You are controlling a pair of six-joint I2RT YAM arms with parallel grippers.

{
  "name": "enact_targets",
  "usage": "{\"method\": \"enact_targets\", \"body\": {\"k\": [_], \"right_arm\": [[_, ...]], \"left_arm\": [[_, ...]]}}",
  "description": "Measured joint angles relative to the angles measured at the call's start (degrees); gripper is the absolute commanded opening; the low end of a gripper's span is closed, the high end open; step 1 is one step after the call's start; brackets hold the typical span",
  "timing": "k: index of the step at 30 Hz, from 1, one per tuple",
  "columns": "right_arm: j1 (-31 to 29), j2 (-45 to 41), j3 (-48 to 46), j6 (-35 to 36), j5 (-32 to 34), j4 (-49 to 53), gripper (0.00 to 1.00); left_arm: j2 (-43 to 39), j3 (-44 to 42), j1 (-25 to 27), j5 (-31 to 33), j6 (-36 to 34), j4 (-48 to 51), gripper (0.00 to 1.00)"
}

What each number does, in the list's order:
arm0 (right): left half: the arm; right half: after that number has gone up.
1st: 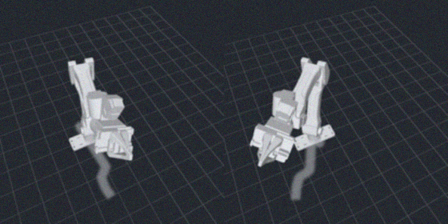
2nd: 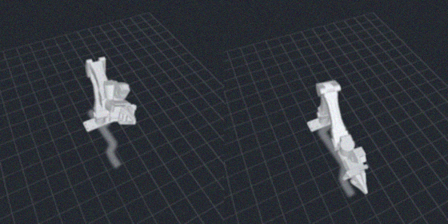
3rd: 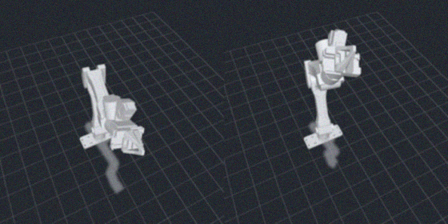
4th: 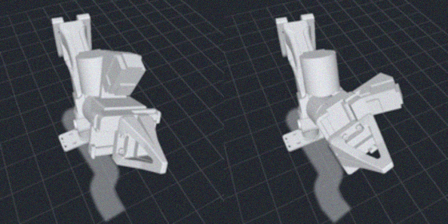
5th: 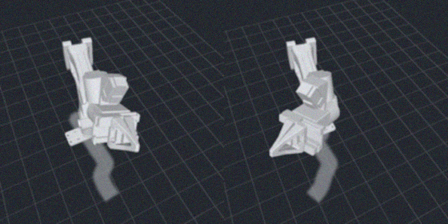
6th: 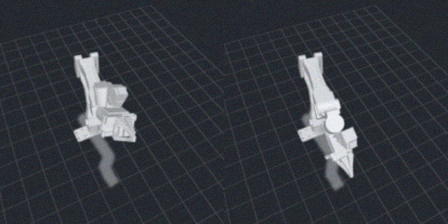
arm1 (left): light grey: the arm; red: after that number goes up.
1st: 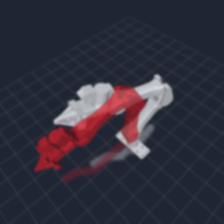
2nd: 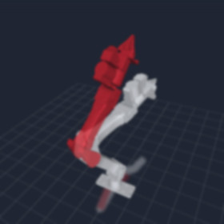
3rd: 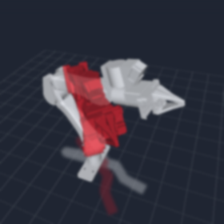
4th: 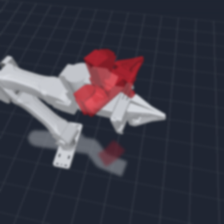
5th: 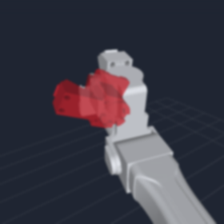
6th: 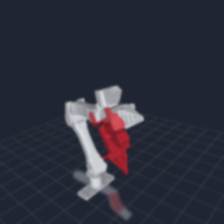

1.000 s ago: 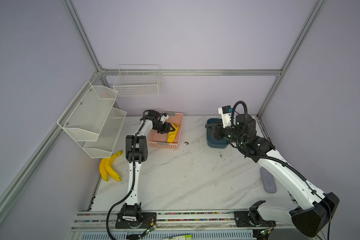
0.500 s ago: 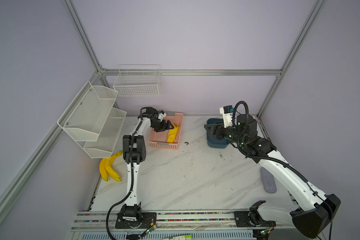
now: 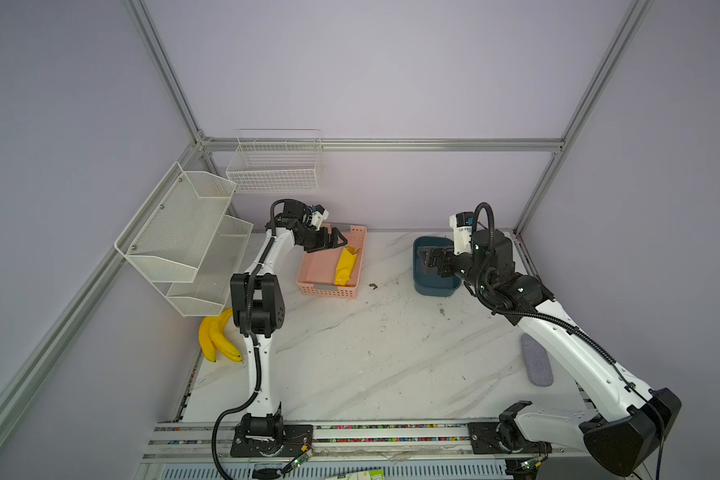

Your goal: Place the utensils on the paper napkin and roll it up

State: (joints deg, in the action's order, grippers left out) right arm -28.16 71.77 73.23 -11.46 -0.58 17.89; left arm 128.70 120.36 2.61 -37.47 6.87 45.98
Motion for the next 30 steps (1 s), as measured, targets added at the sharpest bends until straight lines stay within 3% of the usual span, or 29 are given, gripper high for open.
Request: {"method": "enact_targets", "body": {"k": [7, 16, 23, 30], "right_arm": [[5.55, 2.99, -0.72, 1.73, 2.40, -0.07, 0.97], [8.87, 8.09, -7.37, 5.51, 12.41, -4.68, 0.97], [14.88, 9.66, -19.34, 5.75, 16.41, -16.96, 0.97], [20.17, 13.51, -29.31, 5.60, 16.02, -34.45, 0.97]], "left_arm": [[-14.56, -16.33, 0.59, 5.75, 0.98, -5.99, 1.00], [-34.53, -44.70, 0.57, 18.91, 3.23, -20.09, 1.00], [-48.50, -67.80, 0.55, 34.53, 4.55, -33.86, 1.00], [-50.03, -76.41, 0.46, 49.42, 5.81, -43.65, 1.00]]}}
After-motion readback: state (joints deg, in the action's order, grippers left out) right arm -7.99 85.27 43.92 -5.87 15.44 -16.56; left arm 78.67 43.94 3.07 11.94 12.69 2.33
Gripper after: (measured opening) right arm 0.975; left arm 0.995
